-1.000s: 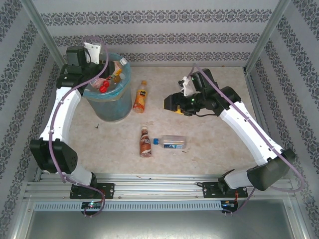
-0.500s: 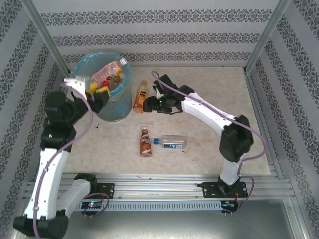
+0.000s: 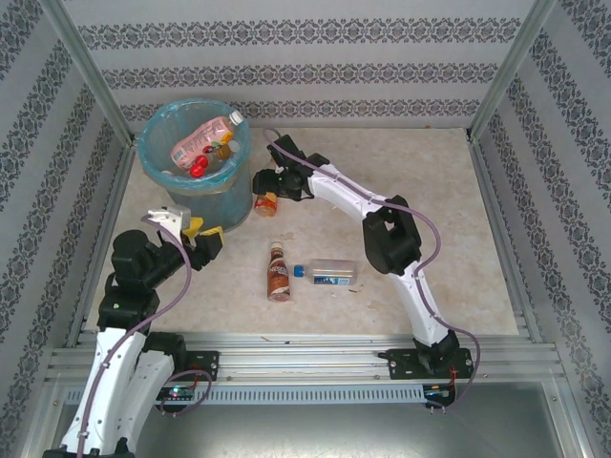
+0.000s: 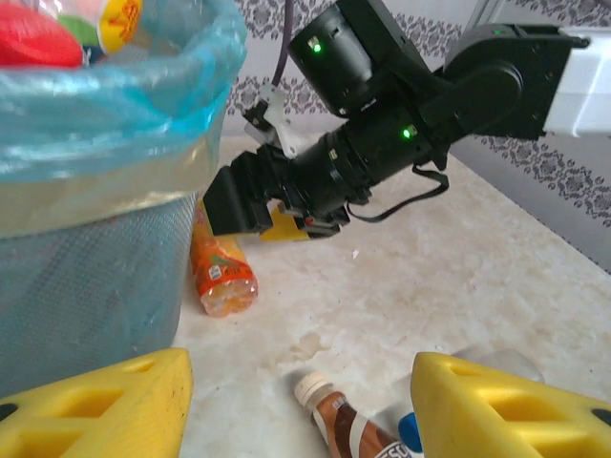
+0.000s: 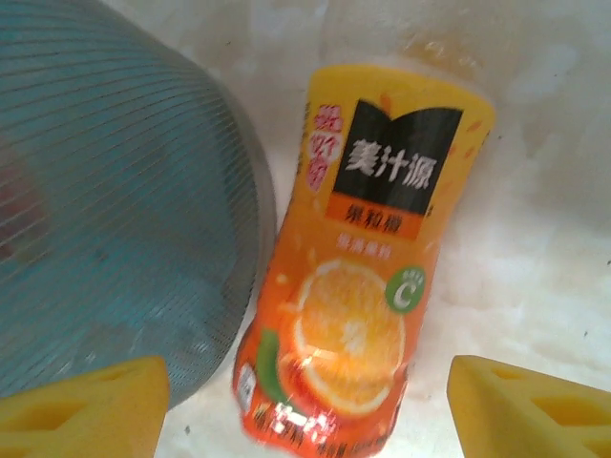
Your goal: Put the plastic bottles in the bin
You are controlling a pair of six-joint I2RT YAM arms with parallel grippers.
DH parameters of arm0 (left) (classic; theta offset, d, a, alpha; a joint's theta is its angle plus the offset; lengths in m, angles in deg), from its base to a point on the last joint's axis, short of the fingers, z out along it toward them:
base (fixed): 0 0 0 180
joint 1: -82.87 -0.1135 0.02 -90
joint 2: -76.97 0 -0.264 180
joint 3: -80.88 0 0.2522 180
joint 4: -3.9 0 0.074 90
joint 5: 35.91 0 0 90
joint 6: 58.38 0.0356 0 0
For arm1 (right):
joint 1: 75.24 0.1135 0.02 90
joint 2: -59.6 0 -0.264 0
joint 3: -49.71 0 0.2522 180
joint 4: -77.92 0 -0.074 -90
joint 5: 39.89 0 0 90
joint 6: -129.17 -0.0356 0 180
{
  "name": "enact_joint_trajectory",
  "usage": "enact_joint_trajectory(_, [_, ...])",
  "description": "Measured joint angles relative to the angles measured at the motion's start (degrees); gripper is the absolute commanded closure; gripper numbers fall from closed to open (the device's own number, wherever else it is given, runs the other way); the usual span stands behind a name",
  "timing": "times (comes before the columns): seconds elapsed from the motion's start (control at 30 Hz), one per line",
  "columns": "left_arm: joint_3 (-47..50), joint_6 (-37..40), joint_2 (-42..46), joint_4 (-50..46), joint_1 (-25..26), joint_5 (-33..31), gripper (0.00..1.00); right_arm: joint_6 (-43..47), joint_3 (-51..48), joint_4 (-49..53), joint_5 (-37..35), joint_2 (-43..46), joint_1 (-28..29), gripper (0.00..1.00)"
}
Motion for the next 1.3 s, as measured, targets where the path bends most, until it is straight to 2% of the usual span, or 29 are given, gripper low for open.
enact_joint_trajectory(0.3, [1.0,-0.2,1.0,2.3,0.0,-0.1,0.36,-0.8,8.7,3.7,-1.3,-8.1,-1.4,0.3])
enact_joint_trajectory(0.57, [1.0,-0.2,1.5,2.4,0.0,-1.3,0.34,-0.7,12.9,8.9,-0.6,-10.5,-2.1,0.28])
enact_joint_trajectory(0.67, [1.0,-0.2,1.5,2.3,0.0,-1.4,0.34,-0.3,15.8,10.1,0.4,-12.6,-2.1,0.34])
enact_joint_trajectory(0.83, [1.0,-0.2,1.5,2.3,0.0,-1.7,0.34,0.3,17.3,11.0,2.4,-14.1,-2.5,0.35])
enact_joint_trajectory(0.97, [1.0,-0.5,1.5,2.3,0.0,-2.4,0.34,0.6,17.2,11.6,3.8,-14.0,-3.1,0.43])
enact_joint_trajectory(1.1, [0.3,-1.3,1.1,2.2,0.0,-2.9,0.34,1.0,10.8,9.8,4.9,-10.2,-3.9,0.45])
enact_joint_trajectory(1.3, [-5.8,-3.3,-1.5,1.9,0.0,-4.0,0.31,2.3,-10.3,5.5,6.1,4.4,-4.7,0.48])
